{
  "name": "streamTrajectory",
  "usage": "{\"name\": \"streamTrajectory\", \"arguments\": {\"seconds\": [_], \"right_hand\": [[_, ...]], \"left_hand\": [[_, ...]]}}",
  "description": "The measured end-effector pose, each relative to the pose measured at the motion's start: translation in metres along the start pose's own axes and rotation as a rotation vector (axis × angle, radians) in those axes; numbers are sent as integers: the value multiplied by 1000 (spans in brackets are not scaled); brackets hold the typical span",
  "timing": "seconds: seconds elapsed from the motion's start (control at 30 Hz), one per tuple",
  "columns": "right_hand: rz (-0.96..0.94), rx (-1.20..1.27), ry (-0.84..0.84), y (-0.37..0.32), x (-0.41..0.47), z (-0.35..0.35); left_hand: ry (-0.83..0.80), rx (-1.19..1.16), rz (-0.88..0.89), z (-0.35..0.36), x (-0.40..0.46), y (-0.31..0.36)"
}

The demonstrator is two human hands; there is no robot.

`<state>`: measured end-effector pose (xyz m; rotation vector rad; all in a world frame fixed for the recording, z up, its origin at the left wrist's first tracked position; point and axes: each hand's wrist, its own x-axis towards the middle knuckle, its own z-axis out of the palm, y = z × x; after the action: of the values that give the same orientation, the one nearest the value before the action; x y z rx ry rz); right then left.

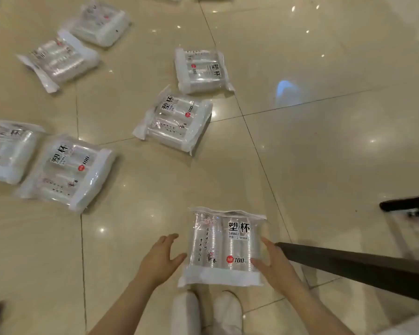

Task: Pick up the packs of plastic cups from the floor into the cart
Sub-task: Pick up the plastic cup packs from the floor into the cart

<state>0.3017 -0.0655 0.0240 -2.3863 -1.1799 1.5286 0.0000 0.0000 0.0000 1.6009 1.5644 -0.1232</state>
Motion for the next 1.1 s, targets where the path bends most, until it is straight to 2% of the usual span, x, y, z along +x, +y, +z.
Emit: {"name": "streamTrajectory", "arguments": {"seconds": [0.13,0.23,0.37,0.47,0.6,0.73,0.9,1.1], "right_hand": [[16,-14,9,51,85,48],[45,-3,81,84,135,72],[-2,35,106,98,171,85],[-4,65,120,89,167,84],[-18,89,102,53,138,63],[-154,124,83,-19,81,24],[-280,95,54,-135,-19,-42],[-475,-100,-44,-274,-143,-109]], "left_hand": [[-83,-28,-19,76,72,-44],[-114,-95,-11,122,113,-60],[-95,-313,-19,155,144,-67],[-87,-314,-36,147,143,-63],[-35,-304,-22,94,119,-48],[58,-316,-16,9,63,-19],[198,-356,-38,-118,-49,34],[418,-468,-117,-241,-202,83]]}}
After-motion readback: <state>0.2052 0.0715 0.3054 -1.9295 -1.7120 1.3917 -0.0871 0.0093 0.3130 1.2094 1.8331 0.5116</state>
